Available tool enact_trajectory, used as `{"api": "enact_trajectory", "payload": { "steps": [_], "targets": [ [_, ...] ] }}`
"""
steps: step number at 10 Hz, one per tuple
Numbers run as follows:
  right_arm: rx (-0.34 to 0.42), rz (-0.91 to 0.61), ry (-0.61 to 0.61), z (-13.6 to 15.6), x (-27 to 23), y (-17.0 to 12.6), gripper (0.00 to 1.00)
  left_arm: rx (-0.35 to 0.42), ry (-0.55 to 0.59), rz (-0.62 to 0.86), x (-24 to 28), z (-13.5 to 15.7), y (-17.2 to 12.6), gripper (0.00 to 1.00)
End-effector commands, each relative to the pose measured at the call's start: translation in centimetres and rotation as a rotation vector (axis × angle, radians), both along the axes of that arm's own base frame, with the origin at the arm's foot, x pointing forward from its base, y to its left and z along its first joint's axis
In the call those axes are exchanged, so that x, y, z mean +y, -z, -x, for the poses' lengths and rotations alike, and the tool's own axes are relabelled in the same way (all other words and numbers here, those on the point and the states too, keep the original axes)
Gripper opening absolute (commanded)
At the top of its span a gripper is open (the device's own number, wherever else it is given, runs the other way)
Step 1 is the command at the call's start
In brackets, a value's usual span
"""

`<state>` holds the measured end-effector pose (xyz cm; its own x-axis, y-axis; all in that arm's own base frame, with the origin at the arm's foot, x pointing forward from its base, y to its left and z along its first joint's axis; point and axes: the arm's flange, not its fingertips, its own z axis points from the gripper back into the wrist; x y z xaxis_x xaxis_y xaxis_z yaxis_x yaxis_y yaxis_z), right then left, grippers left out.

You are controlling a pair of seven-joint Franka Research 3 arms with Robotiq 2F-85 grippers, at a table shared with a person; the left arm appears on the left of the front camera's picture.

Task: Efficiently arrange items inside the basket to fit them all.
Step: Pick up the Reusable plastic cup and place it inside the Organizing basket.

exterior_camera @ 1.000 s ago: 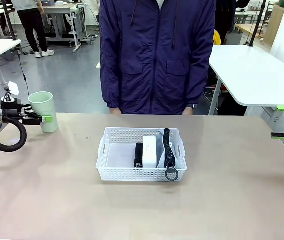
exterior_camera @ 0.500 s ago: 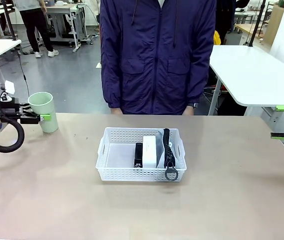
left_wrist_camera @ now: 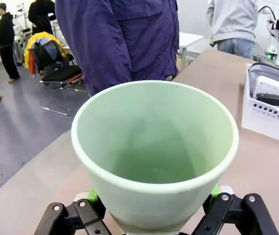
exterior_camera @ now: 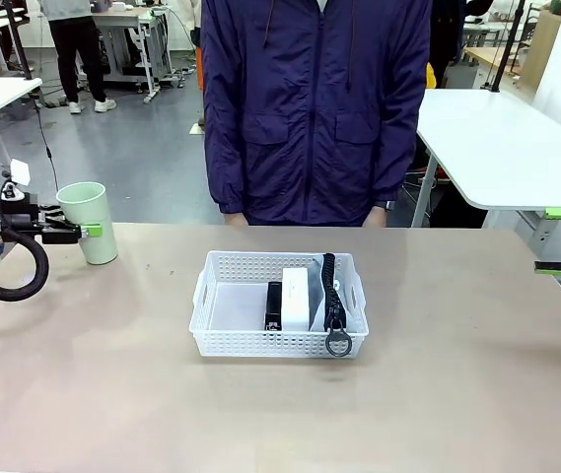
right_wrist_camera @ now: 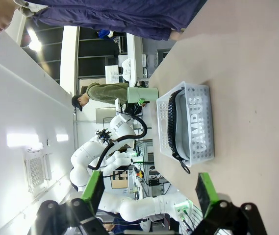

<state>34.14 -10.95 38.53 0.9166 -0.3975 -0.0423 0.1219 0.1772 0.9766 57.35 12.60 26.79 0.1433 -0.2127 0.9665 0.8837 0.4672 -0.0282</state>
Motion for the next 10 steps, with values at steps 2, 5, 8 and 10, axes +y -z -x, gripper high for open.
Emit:
{"api": "enact_trajectory", "payload": {
  "steps": [2,5,8,10],
  "targets": [
    [0.007,-0.009,0.002,0.1,0.0,-0.6,1.00,0.008,-0.009,0.053,0.1,2.1,-2.0,0.00],
    [0.007,-0.009,0.002,0.1,0.0,-0.6,1.00,0.206,0.096,0.002,-0.9,10.9,-7.3,0.32],
    [0.007,-0.009,0.002,0.1,0.0,-0.6,1.00,0.128,0.186,-0.070,-1.8,18.0,-8.1,0.00],
    [0.007,-0.009,0.002,0.1,0.0,-0.6,1.00,0.127,0.149,-0.020,-1.9,17.7,-8.1,0.00]
  ]
}}
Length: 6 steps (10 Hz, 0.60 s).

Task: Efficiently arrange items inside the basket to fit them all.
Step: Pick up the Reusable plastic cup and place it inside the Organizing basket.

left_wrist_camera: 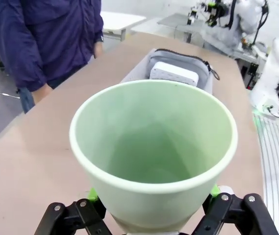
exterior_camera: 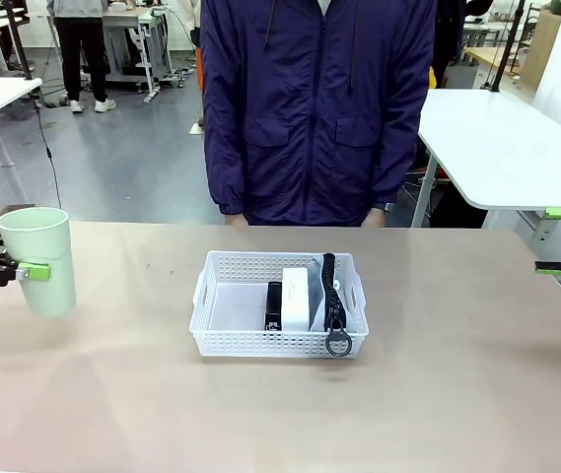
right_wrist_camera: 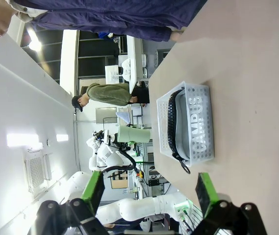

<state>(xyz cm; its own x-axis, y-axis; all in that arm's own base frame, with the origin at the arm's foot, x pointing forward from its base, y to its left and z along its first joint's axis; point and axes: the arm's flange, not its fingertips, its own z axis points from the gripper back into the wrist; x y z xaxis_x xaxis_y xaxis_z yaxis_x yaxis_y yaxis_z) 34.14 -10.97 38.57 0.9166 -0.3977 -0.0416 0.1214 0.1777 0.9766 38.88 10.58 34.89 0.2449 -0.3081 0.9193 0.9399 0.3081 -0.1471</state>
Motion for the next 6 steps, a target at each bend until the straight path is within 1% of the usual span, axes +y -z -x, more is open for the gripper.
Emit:
{"api": "enact_trajectory", "payload": {
  "steps": [1,2,6],
  "targets": [
    [0.008,-0.010,0.002,0.1,0.0,-0.5,1.00,0.014,-0.044,0.072,0.3,-1.2,0.1,0.00],
    [0.008,-0.010,0.002,0.1,0.0,-0.5,1.00,0.000,0.000,0.000,0.0,0.0,0.0,0.00],
    [0.008,-0.010,0.002,0.1,0.0,-0.5,1.00,0.000,0.000,0.000,0.0,0.0,0.0,0.00]
  ]
}}
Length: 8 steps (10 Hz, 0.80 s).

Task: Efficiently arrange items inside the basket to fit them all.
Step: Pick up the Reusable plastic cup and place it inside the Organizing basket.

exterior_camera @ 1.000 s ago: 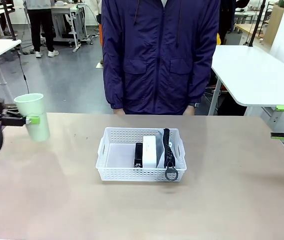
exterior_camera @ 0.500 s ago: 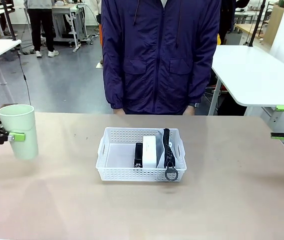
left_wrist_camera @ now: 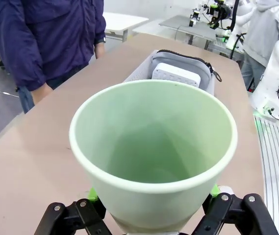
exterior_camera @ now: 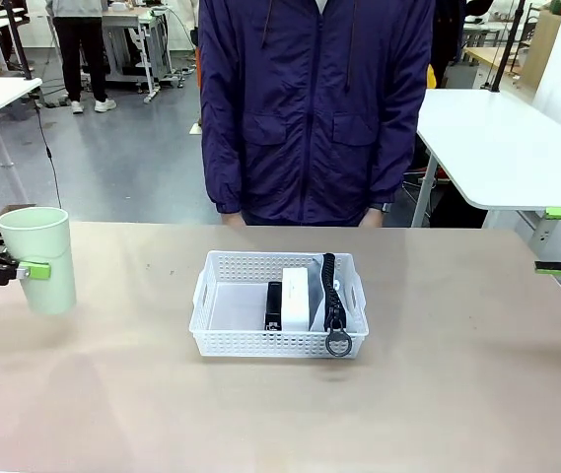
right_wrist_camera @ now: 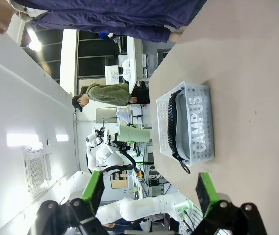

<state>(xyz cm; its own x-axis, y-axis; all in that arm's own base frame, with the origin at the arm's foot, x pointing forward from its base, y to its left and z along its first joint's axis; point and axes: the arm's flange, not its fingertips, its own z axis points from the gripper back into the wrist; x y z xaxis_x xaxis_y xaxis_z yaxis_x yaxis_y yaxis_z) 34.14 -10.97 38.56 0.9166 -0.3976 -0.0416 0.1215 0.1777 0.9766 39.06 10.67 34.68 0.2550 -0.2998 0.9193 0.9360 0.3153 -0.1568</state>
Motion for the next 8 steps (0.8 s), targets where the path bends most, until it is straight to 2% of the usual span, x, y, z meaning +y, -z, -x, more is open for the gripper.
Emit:
{"api": "enact_trajectory", "payload": {
  "steps": [1,2,4,5,6,7,8],
  "targets": [
    [0.008,-0.010,0.002,0.1,0.0,-0.5,1.00,0.000,0.000,0.000,0.0,0.0,0.0,0.88],
    [0.008,-0.010,0.002,0.1,0.0,-0.5,1.00,0.002,0.091,0.013,-2.0,1.2,-1.9,0.88],
    [0.008,-0.010,0.002,0.1,0.0,-0.5,1.00,-0.014,0.149,-0.091,-6.7,4.0,-6.4,0.88],
    [0.008,-0.010,0.002,0.1,0.0,-0.5,1.00,0.046,0.166,-0.145,-9.8,5.1,-8.5,0.88],
    [0.008,-0.010,0.002,0.1,0.0,-0.5,1.00,0.166,0.147,-0.175,-12.5,5.5,-10.1,0.88],
    [0.008,-0.010,0.002,0.1,0.0,-0.5,1.00,0.209,0.124,-0.142,-15.7,5.9,-11.7,0.88],
    [0.008,-0.010,0.002,0.1,0.0,-0.5,1.00,0.342,0.032,-0.094,-19.2,6.4,-13.1,0.88]
  ]
}}
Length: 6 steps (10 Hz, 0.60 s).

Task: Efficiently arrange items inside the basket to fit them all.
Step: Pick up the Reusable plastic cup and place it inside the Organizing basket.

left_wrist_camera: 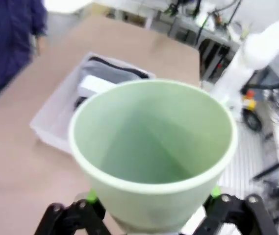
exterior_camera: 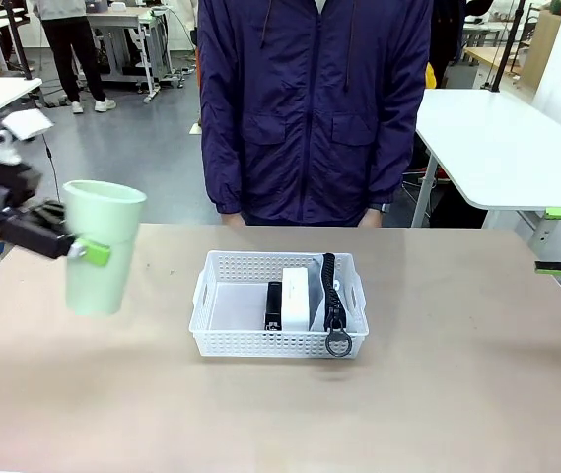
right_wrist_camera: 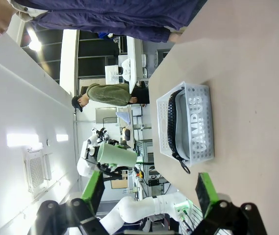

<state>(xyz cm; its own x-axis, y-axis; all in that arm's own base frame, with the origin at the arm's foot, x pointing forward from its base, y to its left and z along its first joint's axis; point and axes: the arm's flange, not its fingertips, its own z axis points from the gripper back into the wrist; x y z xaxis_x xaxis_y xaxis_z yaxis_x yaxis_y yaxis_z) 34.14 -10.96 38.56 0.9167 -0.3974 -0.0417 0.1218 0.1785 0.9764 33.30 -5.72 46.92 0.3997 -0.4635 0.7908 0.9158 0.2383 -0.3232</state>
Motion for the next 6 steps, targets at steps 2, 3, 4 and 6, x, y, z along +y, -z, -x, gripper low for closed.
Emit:
{"api": "enact_trajectory", "payload": {
  "steps": [2,3,4,6],
  "targets": [
    [0.007,-0.011,0.002,0.1,0.0,-0.5,1.00,0.160,-0.146,-0.004,-10.2,2.9,-2.8,0.88],
    [0.007,-0.011,0.002,0.1,0.0,-0.5,1.00,0.283,-0.238,-0.090,-12.9,2.7,-3.3,0.88],
    [0.007,-0.011,0.002,0.1,0.0,-0.5,1.00,0.355,-0.303,-0.196,-15.0,1.6,-3.6,0.88],
    [0.007,-0.011,0.002,0.1,0.0,-0.5,1.00,0.462,-0.281,-0.412,-19.4,-1.1,-3.3,0.88]
  ]
}}
